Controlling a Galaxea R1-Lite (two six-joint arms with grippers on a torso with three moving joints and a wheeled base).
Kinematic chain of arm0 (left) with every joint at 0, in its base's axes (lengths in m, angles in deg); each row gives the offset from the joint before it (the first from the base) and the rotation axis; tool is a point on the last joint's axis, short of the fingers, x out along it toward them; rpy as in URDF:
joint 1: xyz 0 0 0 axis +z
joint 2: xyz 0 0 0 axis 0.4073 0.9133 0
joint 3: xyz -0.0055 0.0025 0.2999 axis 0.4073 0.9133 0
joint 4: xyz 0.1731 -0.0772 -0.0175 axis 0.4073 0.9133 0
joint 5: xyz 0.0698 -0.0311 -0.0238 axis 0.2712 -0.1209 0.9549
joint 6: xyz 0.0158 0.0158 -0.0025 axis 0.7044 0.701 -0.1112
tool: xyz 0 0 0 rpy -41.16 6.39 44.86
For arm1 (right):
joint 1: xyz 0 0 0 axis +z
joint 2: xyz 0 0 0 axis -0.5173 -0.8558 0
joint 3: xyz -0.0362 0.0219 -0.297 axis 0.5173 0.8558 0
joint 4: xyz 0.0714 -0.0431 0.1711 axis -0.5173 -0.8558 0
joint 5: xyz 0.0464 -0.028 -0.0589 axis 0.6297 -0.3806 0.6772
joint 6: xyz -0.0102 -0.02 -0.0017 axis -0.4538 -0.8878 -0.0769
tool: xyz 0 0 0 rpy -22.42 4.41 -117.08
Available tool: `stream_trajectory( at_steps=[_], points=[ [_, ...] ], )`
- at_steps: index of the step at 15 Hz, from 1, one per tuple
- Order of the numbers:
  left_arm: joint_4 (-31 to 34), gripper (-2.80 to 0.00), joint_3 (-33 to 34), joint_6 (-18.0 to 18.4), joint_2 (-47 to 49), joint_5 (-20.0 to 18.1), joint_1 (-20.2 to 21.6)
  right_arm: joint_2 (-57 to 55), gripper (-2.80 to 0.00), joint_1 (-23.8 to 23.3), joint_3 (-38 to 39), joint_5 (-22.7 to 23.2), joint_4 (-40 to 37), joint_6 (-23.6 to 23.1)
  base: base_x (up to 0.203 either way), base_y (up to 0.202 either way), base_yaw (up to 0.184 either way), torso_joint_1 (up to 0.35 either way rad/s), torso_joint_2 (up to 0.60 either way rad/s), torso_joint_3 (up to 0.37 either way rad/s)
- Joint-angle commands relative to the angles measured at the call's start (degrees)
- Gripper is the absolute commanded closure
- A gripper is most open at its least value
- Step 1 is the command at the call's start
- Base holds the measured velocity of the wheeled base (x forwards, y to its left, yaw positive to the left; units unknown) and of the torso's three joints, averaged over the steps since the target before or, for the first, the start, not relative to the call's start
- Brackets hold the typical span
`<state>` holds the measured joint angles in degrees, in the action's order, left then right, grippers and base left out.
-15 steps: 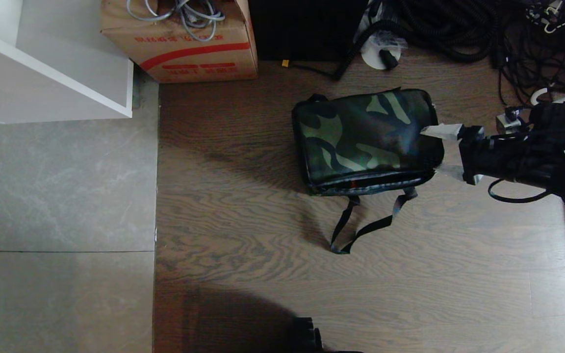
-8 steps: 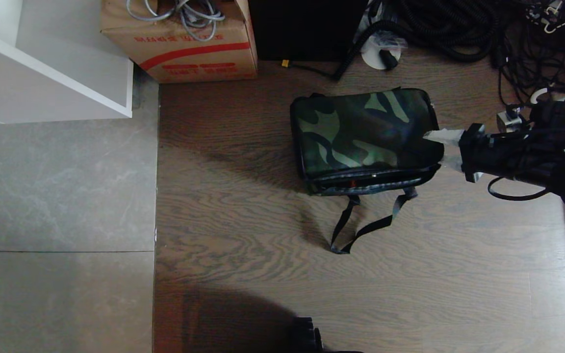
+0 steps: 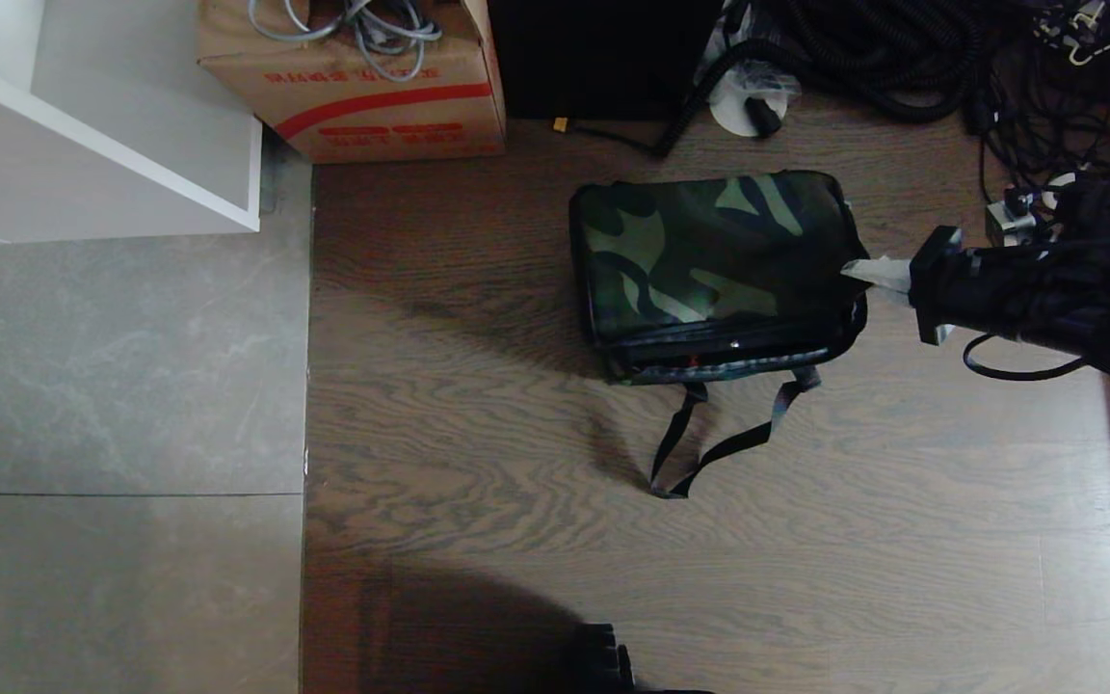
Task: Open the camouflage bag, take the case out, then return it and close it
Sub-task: Open the top of the storage box
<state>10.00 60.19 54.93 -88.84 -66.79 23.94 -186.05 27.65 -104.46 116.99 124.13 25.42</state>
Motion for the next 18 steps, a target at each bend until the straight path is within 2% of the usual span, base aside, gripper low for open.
stream_trajectory(
  at_steps=[1,3,6,7,11,14,18],
  points=[
    [0.0,0.0,0.5,-0.1,0.0,0.0,0.0,1.0,0.0,0.0,-2.0,0.1,0.2,0.5,0.0,0.0,0.0,0.0,0.0,0.0],
    [0.0,0.0,0.5,-0.1,0.0,0.0,0.0,1.5,0.0,0.1,-3.3,0.1,0.2,1.6,0.0,0.0,0.0,0.0,0.0,0.0],
    [0.0,0.0,0.5,-0.1,0.0,0.0,0.0,1.5,0.0,0.1,-8.3,0.1,0.3,7.4,0.0,0.0,0.0,0.0,0.0,0.0],
    [0.0,0.0,0.5,-0.1,0.0,0.0,0.0,1.3,-2.8,0.1,-9.8,0.1,0.3,8.5,0.0,0.0,0.0,0.0,0.0,0.0],
    [0.0,0.0,0.5,-0.1,0.0,0.0,0.0,0.9,-2.8,0.2,-11.5,0.1,1.2,9.3,0.0,0.0,0.0,0.0,0.0,0.0],
    [0.0,0.0,0.5,-0.1,0.0,0.0,0.0,0.5,-2.8,0.1,-13.0,0.1,3.7,14.0,0.0,0.0,0.0,0.0,0.0,0.0],
    [0.0,0.0,0.5,-0.1,0.0,0.0,0.0,0.4,-2.8,0.2,-11.7,0.2,3.7,14.3,0.0,0.0,0.0,0.0,0.0,0.0]
  ],
)
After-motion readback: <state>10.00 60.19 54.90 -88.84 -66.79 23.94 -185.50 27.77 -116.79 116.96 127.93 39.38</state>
